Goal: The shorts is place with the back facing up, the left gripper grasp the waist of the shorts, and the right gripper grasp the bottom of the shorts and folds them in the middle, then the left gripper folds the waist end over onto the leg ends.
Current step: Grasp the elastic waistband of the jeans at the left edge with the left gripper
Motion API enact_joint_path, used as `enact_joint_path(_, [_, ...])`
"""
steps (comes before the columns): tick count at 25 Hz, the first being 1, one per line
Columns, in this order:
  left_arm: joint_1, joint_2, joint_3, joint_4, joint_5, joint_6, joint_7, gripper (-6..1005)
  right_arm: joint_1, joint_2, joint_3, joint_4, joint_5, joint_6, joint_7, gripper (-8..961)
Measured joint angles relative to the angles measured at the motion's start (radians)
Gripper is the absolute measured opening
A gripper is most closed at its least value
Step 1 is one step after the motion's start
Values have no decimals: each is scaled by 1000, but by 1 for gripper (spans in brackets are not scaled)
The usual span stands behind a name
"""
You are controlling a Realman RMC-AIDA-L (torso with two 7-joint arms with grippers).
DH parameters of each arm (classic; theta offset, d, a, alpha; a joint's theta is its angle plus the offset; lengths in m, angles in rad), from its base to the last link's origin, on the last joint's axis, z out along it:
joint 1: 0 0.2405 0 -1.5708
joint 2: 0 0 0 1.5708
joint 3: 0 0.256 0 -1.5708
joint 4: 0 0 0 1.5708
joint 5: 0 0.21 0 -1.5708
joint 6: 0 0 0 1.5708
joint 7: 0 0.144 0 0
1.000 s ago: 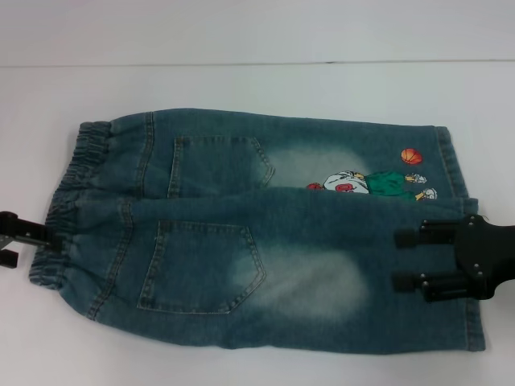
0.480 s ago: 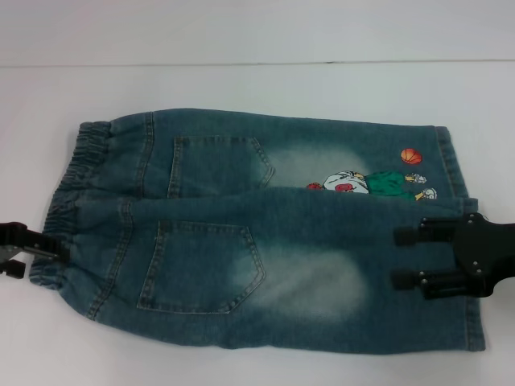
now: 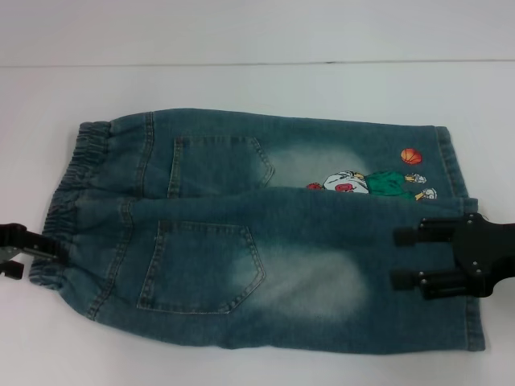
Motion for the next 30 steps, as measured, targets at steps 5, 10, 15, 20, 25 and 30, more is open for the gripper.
enact_joint_path(5, [0, -2, 1, -8, 0, -1, 0, 872, 0, 0, 0, 2, 0, 2, 0, 817])
enact_joint_path(10, [-2, -3, 9, -15, 0, -3, 0, 871, 0, 0, 0, 2, 0, 2, 0, 817])
enact_joint_path(15, [-4, -5, 14, -15, 0, -3, 0, 870, 0, 0, 0, 3, 0, 5, 0, 818])
enact_joint_path(20, [-11, -10, 15, -19, 0, 0, 0, 870, 0, 0, 0, 4, 0, 6, 0, 818])
enact_joint_path(25, [-16, -11, 16, -24, -8, 0, 2, 869, 0, 0, 0, 4, -1, 6, 0, 818])
enact_joint_path(30, [-23, -12, 16, -24, -12, -9, 8, 868, 0, 0, 0, 5, -2, 6, 0, 817])
